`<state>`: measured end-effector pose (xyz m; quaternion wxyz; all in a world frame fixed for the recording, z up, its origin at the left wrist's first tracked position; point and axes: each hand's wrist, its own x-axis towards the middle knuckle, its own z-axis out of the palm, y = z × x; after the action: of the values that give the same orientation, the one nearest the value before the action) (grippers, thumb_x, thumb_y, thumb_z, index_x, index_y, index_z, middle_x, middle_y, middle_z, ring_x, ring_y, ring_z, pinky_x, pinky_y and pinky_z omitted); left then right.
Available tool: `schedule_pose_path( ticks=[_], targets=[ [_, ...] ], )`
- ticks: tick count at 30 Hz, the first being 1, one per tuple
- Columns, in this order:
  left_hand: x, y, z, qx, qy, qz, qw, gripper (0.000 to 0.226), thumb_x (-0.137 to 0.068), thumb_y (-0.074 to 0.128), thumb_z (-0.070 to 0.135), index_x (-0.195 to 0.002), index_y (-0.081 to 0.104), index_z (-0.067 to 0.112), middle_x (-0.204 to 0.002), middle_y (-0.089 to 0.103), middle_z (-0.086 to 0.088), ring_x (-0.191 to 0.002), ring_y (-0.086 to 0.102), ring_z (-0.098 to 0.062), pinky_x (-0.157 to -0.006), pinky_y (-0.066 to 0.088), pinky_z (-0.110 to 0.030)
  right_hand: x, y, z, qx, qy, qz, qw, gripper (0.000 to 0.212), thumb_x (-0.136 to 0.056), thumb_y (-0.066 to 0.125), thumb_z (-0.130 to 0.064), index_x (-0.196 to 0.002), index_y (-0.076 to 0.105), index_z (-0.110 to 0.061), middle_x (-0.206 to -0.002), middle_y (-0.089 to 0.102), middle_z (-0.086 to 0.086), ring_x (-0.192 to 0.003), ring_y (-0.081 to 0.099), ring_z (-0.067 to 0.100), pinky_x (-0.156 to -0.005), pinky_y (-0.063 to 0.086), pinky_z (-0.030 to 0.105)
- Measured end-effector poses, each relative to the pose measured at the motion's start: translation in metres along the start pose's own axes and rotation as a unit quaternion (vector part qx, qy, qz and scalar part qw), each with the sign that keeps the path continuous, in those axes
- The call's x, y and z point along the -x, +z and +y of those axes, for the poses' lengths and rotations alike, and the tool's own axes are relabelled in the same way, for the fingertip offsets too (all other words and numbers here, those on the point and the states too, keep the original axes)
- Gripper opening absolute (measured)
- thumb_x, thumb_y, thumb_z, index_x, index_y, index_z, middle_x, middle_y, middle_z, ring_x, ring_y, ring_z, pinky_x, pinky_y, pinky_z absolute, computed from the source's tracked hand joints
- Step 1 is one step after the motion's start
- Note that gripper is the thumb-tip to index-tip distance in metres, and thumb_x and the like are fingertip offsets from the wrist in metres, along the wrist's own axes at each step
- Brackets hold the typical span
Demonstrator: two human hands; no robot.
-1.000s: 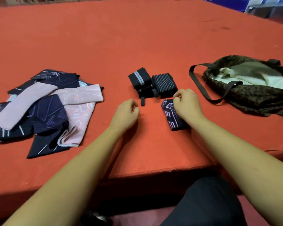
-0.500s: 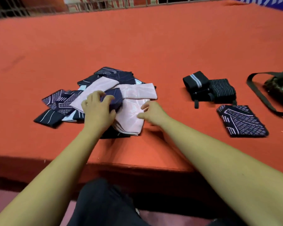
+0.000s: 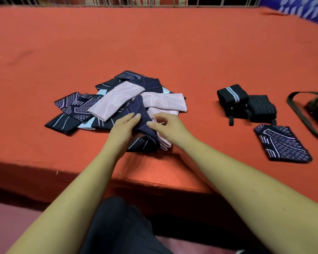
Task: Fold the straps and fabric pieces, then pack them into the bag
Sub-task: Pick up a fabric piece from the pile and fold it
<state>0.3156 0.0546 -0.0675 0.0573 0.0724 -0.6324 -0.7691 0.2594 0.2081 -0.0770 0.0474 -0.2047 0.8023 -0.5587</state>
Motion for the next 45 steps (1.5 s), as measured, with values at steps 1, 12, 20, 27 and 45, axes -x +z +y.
schedule_pose_path(
  ticks=[1, 12, 20, 27, 45],
  targets=[
    [0.000, 0.006, 0.005, 0.024, 0.012, 0.005, 1.000, 0.020, -0.101, 0.050, 0.013, -0.101, 0.070, 0.008, -0.099, 0.073, -0.013, -0.092, 0.068, -0.024, -0.084, 0.057, -0.038, 0.002, -0.005, -0.006, -0.015, -0.007, 0.007, 1.000, 0.026, -0.090, 0.071, -0.020, -0.113, 0.069, -0.008, -0.102, 0.071, -0.002, -0.084, 0.062, 0.000, -0.077, 0.047, 0.015],
    [0.007, 0.073, 0.040, 0.008, 0.008, -0.026, 1.000, 0.037, -0.104, 0.043, 0.033, -0.099, 0.069, 0.007, -0.099, 0.074, -0.007, -0.098, 0.070, -0.017, -0.087, 0.056, -0.028, 0.044, -0.069, -0.038, 0.007, -0.067, 0.131, 0.989, 0.019, -0.095, 0.054, -0.006, -0.102, 0.067, -0.019, -0.088, 0.067, -0.015, -0.078, 0.058, -0.014, -0.074, 0.044, 0.018],
    [0.019, 0.107, -0.028, -0.047, -0.102, -0.039, 0.993, 0.044, -0.097, 0.043, 0.060, -0.102, 0.065, 0.023, -0.089, 0.074, 0.009, -0.069, 0.063, -0.002, -0.061, 0.046, -0.016, 0.079, -0.113, -0.050, -0.327, 0.068, 0.132, 0.933, 0.012, -0.099, 0.050, -0.011, -0.100, 0.060, -0.006, -0.092, 0.060, 0.015, -0.086, 0.057, 0.027, -0.072, 0.047, 0.037],
    [0.036, 0.138, -0.043, 0.186, -0.268, -0.131, 0.936, 0.054, -0.090, 0.055, 0.048, -0.107, 0.075, 0.001, -0.111, 0.070, -0.023, -0.100, 0.067, -0.036, -0.099, 0.048, -0.049, 0.107, -0.159, -0.041, -0.528, 0.094, 0.138, 0.833, 0.020, -0.098, 0.044, -0.009, -0.107, 0.062, -0.009, -0.096, 0.071, 0.011, -0.092, 0.067, 0.030, -0.089, 0.054, 0.046],
    [0.021, 0.101, -0.069, -0.114, -0.023, 0.003, 0.993, 0.014, -0.083, 0.061, 0.006, -0.095, 0.064, 0.011, -0.088, 0.071, -0.009, -0.077, 0.066, -0.020, -0.076, 0.052, -0.036, 0.124, -0.180, 0.080, 0.001, 0.290, 0.224, 0.930, 0.034, -0.084, 0.067, -0.006, -0.057, 0.048, -0.014, -0.068, 0.053, 0.011, -0.066, 0.051, 0.021, -0.060, 0.044, 0.037]
  ],
)
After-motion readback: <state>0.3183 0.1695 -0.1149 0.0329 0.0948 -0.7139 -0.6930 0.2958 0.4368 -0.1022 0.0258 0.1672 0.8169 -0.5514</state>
